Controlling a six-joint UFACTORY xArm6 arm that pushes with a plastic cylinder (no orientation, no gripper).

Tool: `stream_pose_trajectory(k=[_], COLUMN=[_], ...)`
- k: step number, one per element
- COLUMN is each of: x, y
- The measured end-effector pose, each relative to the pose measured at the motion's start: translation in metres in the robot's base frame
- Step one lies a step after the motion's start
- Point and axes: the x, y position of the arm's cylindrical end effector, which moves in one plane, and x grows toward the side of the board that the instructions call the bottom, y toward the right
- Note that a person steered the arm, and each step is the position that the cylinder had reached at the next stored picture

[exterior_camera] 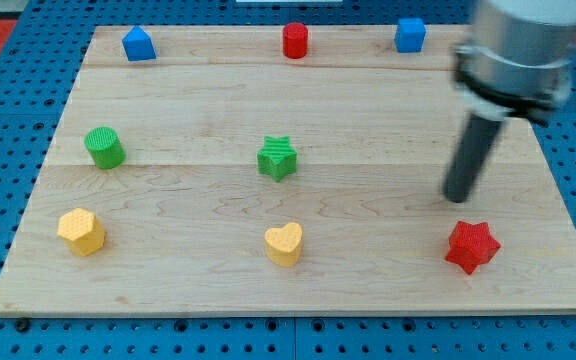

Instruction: Slide the red star left a bit

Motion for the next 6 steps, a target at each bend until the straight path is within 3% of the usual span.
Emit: stream_pose_trajectory(k=[1,2,3,4,5,6], x=[0.058,0.065,0.042,0.068,0.087,0.072], y=[0.033,-0.007,-0.079,0.018,-0.034,-0.091])
